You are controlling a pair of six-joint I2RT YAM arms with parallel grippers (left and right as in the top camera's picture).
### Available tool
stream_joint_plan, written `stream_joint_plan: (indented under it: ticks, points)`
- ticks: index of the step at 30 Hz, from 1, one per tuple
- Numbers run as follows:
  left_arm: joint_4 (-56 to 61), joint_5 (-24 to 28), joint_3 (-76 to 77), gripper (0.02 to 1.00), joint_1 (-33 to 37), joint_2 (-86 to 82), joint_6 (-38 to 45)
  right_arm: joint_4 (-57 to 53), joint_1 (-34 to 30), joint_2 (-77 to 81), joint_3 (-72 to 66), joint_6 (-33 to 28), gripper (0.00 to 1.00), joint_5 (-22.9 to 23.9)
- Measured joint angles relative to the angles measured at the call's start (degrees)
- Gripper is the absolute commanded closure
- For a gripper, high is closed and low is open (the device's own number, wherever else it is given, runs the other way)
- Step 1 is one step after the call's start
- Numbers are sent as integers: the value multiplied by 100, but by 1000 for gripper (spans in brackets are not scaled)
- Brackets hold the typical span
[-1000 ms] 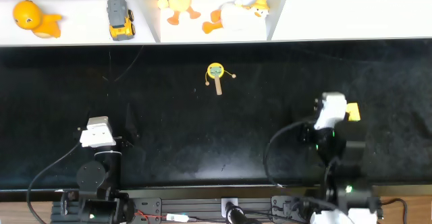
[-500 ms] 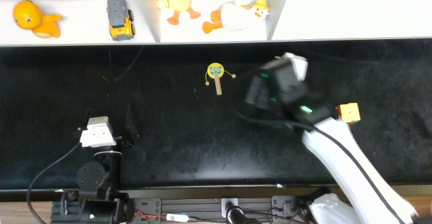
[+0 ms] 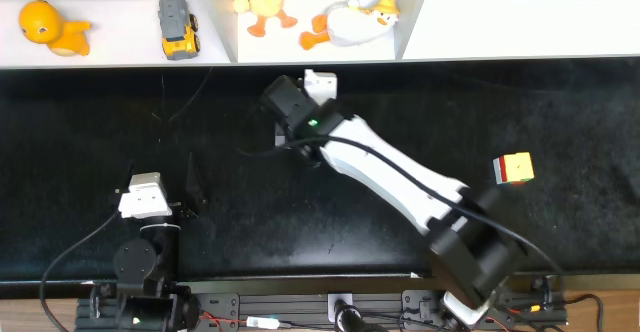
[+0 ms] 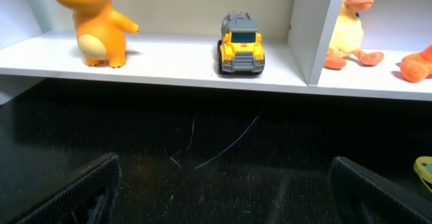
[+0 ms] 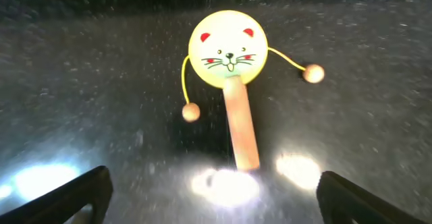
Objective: Store Toys
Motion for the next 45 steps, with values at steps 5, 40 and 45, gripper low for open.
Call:
stream_joint_plan:
  ticks: [5,40,45]
  points:
    - [0,0,0,20,0,0,0,-11,11,529,168,-197,36,297]
    - [0,0,0,20,0,0,0,92,-273,719,205,-942,310,501]
    - [0,0,0,20,0,0,0,208,-273,741,208,-966,334,424]
